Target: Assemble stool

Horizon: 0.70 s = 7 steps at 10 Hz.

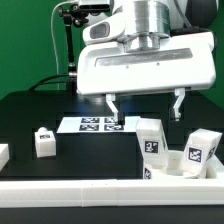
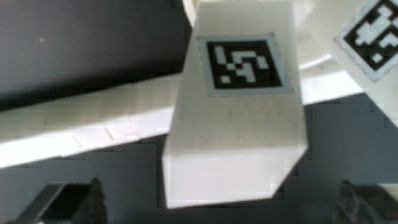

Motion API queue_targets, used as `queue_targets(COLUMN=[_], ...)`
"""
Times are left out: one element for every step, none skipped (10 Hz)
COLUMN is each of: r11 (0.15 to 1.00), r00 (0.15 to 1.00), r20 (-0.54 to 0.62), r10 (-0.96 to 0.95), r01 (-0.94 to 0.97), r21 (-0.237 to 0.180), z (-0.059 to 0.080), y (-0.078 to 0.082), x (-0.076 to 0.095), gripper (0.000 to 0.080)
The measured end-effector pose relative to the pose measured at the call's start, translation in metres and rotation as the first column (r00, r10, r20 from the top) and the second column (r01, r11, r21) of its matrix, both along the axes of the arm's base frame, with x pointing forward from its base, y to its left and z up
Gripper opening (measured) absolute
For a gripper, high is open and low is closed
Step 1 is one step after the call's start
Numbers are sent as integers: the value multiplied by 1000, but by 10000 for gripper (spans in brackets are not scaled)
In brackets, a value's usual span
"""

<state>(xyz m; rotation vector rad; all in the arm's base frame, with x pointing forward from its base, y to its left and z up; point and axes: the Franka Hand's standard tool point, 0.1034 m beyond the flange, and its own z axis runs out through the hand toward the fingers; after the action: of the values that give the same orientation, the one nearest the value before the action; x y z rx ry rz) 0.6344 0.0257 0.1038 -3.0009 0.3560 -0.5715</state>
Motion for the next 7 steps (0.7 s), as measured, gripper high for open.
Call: queue_targets(r11=[1000,999,997,994,993,993,993], r00=[996,988,974,956,948,946,946], r20=[-84,-152,-227,-291,-316,-319,-318], r10=[8,14,24,37,42,53,61], r01=[-5,-6,-6,-6,-6,-16,-26], r21=[28,54,81,105,115,116,115], z=[0,1,0,0,-1,-1,-2], y=[-2,-3,-3,-2,-2,-2,-2], x=[0,0,-3,-5,-4,-4,-4], gripper=[649,649,649,649,649,649,649])
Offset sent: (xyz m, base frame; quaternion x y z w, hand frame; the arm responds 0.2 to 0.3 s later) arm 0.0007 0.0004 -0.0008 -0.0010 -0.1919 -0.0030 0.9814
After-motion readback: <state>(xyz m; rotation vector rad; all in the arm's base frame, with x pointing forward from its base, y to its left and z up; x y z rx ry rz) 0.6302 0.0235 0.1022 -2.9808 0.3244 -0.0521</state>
